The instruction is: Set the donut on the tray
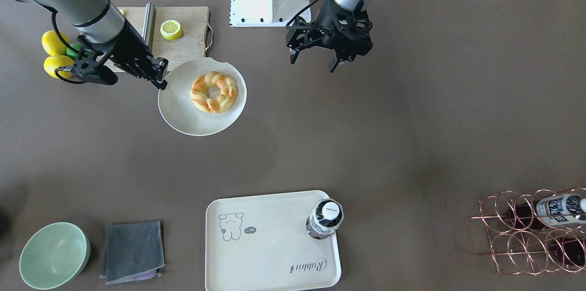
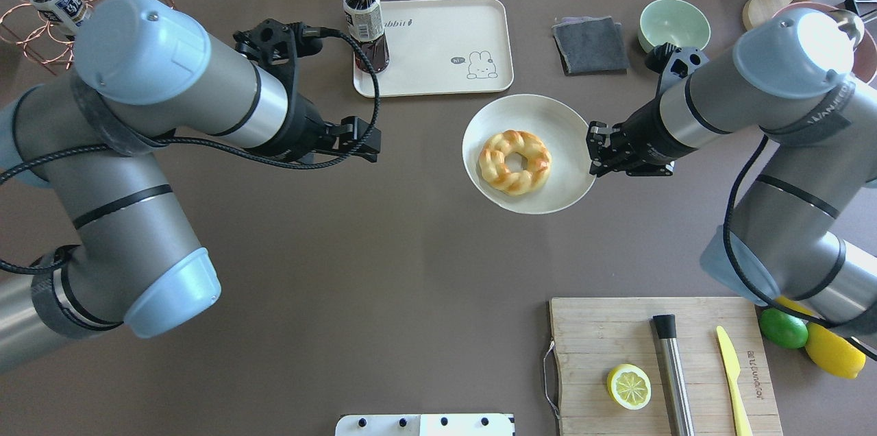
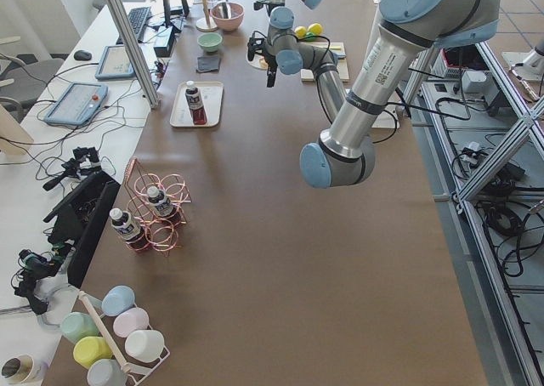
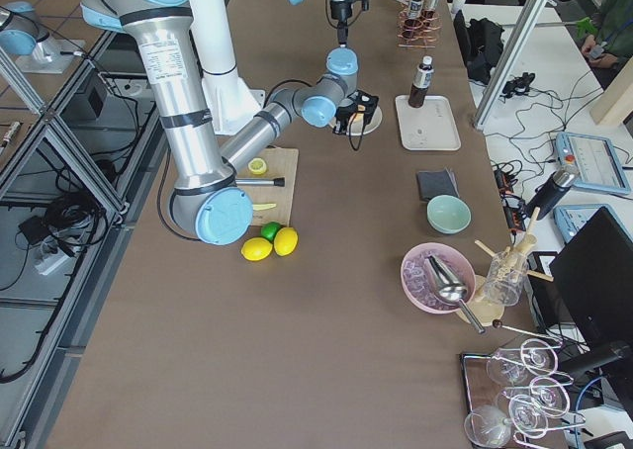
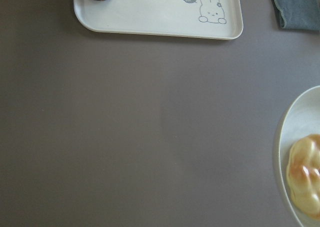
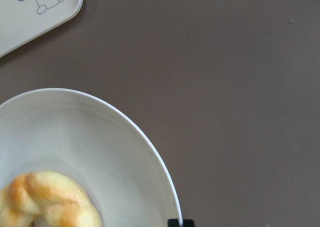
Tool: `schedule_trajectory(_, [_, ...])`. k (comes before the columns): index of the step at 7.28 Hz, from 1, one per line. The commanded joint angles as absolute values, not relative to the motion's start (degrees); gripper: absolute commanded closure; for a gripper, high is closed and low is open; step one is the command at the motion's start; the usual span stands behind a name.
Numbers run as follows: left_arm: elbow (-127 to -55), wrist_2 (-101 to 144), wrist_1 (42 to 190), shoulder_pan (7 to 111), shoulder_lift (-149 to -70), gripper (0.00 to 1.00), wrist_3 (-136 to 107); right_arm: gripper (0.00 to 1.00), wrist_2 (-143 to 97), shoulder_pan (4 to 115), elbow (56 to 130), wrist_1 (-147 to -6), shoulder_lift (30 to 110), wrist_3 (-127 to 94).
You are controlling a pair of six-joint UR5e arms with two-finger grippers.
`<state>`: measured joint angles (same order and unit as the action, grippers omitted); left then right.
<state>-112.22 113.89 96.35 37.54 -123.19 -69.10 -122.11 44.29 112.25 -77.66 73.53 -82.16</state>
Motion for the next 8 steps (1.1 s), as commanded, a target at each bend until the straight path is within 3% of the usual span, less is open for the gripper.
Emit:
schedule_trajectory(1, [-114.34,118.64,96.77,44.19,-115.77,0.02,-58.39,1.0,-121.99,47.71,98.16,-77.7,62.02,-82.44])
schedule_trajectory(4, [-114.52,119.88,98.87,46.14,-112.42,0.02,-55.11,1.0,-118.41,49.13,70.32,-76.91,41.46,-82.18])
schedule_trajectory(8, [-113.82,119.88,99.67,46.14,-112.5,0.02,-55.11,1.0,-115.58,49.31,43.92,-61.11,28.95,-87.53])
